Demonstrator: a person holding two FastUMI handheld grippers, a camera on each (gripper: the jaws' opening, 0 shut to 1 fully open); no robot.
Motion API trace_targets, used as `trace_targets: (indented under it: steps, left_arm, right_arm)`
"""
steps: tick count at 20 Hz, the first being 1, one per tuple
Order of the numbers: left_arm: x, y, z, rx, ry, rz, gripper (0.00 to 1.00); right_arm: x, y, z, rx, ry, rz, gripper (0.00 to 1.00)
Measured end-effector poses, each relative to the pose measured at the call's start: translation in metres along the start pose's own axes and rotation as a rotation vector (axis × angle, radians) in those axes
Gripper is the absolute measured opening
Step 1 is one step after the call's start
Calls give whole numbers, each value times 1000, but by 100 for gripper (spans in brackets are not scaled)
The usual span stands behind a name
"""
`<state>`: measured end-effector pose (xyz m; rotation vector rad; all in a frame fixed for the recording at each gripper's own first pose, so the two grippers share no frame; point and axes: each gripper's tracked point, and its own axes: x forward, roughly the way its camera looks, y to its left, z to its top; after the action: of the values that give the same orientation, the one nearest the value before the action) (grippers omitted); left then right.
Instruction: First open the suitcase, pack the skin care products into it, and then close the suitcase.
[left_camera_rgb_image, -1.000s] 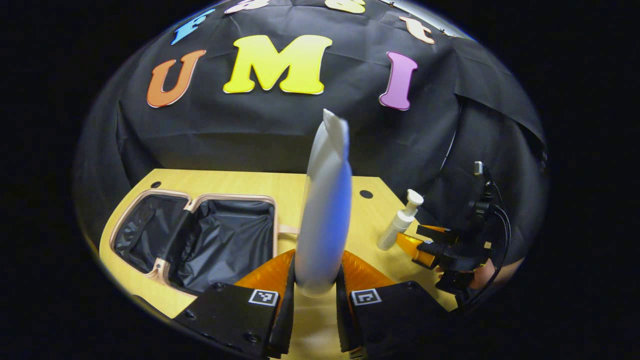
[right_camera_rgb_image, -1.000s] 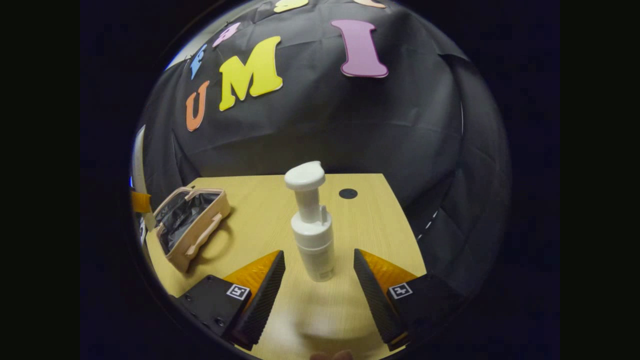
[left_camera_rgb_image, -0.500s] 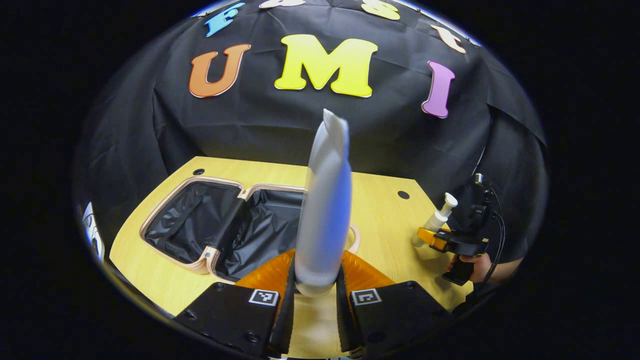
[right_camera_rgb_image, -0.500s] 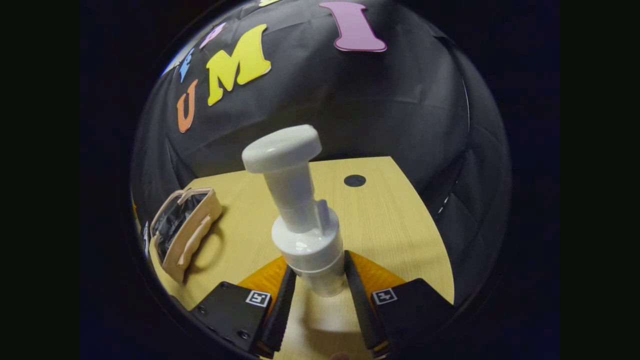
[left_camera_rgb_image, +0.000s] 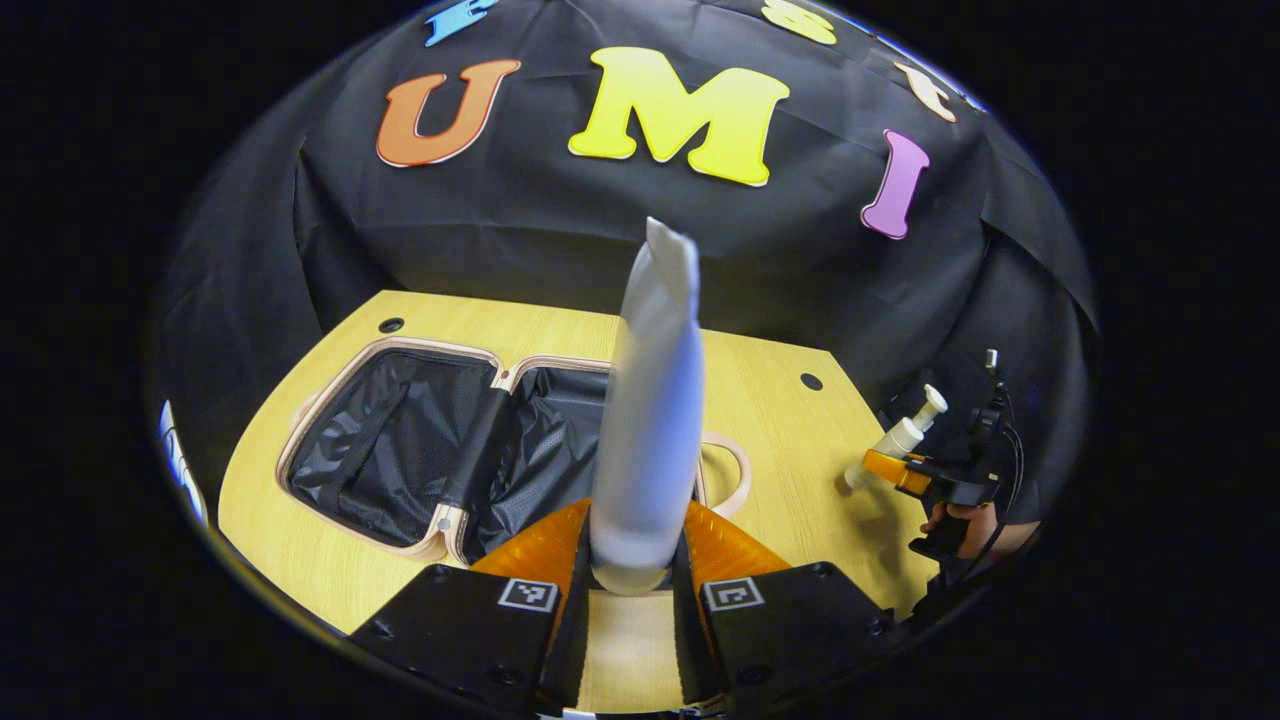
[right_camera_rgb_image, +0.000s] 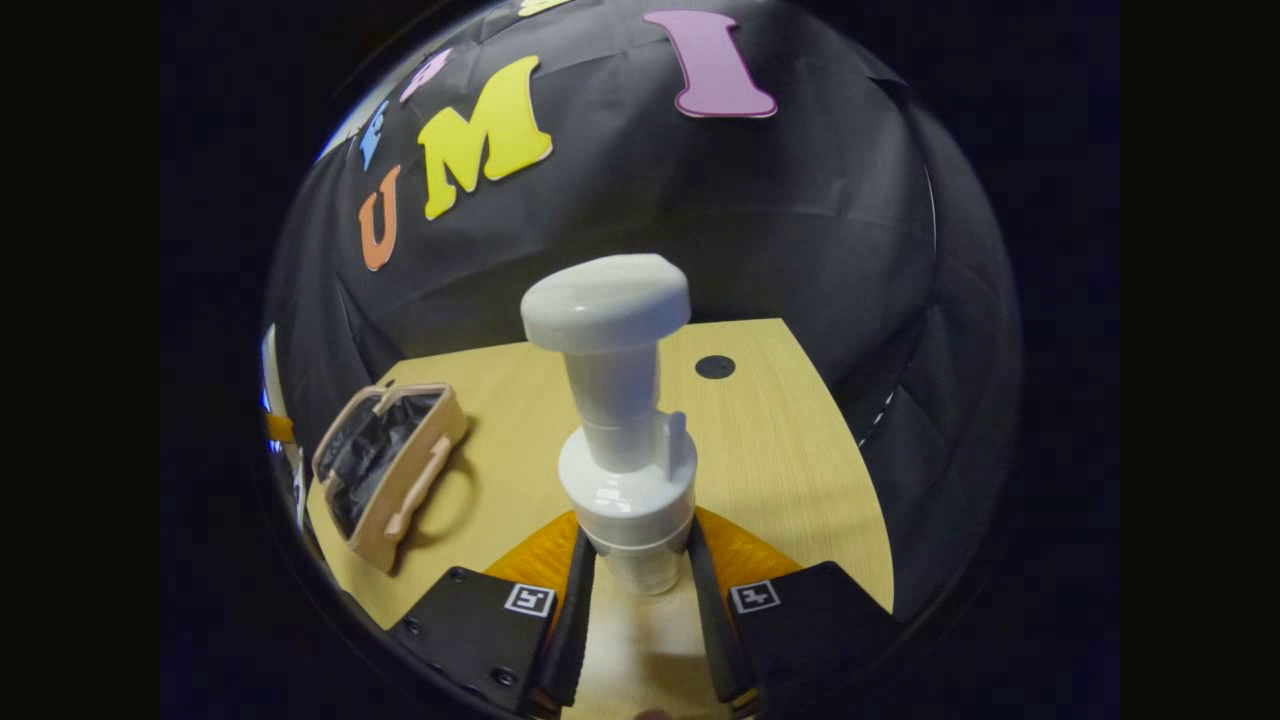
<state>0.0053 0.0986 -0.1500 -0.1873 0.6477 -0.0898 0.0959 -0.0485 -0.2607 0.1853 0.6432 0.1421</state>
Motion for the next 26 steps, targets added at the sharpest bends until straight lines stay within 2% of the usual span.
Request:
trace_targets:
  steps: [4,9,13,18,24,26]
  left_arm:
    - [12,22,9,75,46,-49,39]
    - [46,38,-3,93,160,-110,39]
    - [83,51,-35,38,355,-185,39]
    - [116,69,-65,-51,590,-220,39]
    - [133,77,-92,-71,856,-227,39]
    - [132,80,-98,-28,920,-191,39]
  right_arm:
    - [-44,24,18,22,-25,35,47]
    - [-93,59,37,11,-67,78,46]
    - [-123,89,33,26,-51,114,46]
    - [-153,114,21,-6,-33,122,46]
    - [-170,129,13,52,-10,117,46]
    - [-171,132,11,45,-8,113,46]
